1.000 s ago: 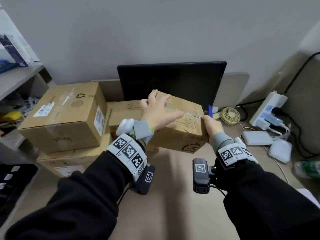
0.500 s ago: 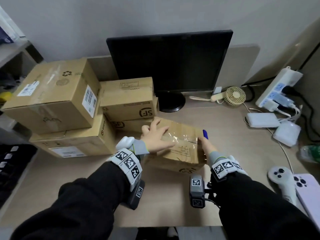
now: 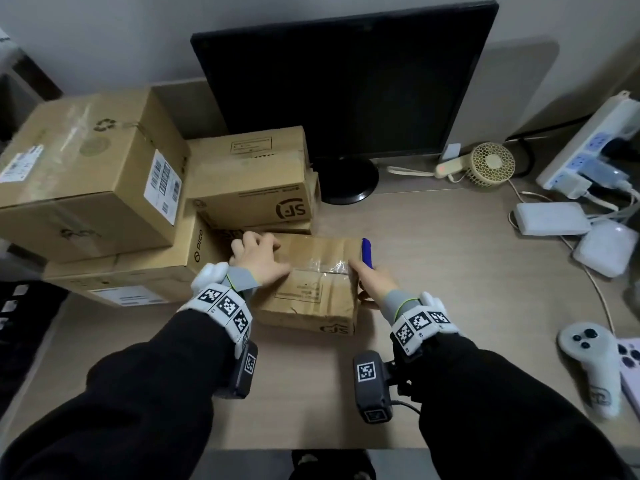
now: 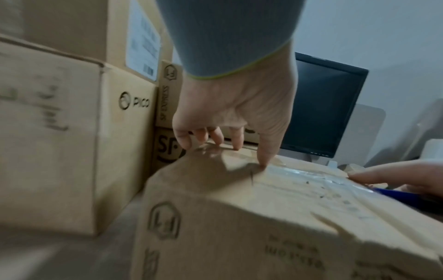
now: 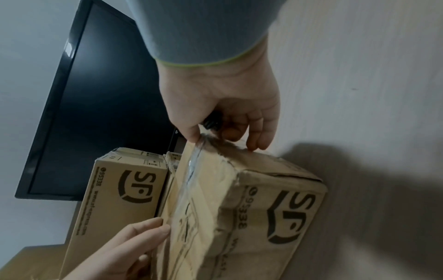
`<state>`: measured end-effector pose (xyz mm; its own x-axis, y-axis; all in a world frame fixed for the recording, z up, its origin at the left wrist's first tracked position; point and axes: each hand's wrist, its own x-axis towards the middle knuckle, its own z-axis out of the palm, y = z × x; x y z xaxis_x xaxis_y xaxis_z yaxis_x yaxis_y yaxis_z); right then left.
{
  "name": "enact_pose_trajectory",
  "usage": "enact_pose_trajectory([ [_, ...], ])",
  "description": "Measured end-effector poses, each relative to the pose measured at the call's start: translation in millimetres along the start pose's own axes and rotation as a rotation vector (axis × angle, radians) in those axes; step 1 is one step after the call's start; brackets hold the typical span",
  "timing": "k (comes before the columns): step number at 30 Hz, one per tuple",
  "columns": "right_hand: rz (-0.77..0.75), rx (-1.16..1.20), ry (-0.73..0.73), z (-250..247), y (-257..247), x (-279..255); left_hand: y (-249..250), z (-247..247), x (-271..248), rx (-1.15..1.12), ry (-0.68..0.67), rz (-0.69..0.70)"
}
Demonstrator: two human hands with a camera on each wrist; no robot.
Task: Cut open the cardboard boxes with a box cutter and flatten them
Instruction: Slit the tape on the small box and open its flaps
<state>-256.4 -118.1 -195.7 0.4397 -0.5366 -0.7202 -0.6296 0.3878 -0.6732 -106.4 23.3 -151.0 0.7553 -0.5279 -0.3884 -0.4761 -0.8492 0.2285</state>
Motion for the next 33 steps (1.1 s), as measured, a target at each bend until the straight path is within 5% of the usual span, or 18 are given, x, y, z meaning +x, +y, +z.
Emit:
enact_pose_trajectory([
  [7,0.041,0.154,-0.001,-17,-1,1,46,0,16,0.141,-0.107,0.392],
  [13,-0.017,0.2,0.022,-37,-11,-3,80,17,26,0.151,-0.223,0.327],
  [28,-0.16,0.128,-0.046,-55,-2,-21,72,32,34,0.13,-0.086,0.241],
  [33,-0.063,0.132,-0.06,-50,-2,-17,59,32,34,0.144,-0.087,0.199],
])
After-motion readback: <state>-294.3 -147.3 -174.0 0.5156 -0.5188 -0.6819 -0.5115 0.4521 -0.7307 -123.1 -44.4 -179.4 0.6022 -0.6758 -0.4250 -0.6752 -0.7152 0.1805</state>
